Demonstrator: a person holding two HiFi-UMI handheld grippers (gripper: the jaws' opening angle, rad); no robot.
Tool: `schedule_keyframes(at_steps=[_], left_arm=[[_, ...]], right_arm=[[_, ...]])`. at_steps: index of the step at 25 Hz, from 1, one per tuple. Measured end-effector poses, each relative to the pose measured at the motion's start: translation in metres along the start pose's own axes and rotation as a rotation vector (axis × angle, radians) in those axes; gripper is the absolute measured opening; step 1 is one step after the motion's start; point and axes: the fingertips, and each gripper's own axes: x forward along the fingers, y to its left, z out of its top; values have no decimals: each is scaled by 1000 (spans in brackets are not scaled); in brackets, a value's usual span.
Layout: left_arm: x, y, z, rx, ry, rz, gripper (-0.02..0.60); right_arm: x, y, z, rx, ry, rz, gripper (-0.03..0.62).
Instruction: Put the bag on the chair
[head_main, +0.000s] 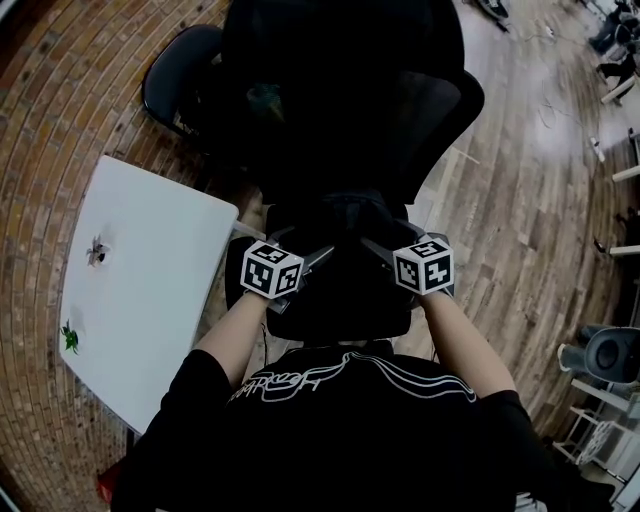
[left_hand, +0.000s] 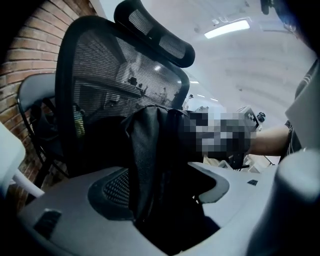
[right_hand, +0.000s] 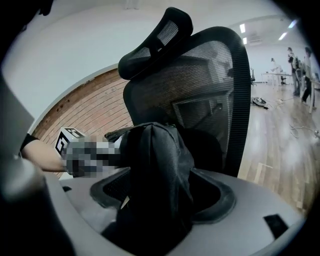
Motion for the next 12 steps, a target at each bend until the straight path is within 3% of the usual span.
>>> schedule_keyframes(at_steps=[4,8,12], left_arm=[[-13,-7,0,22,-8,-4,357],[-34,-15,18,7,-69,2,360],[-62,-23,38,-12,-110,58,358]], right_arm=[[-17,1,1,-7,-16,-4,387],[-40,8,11,-2,-45,32,402],[-76,25,36,-42,-92,86,385]])
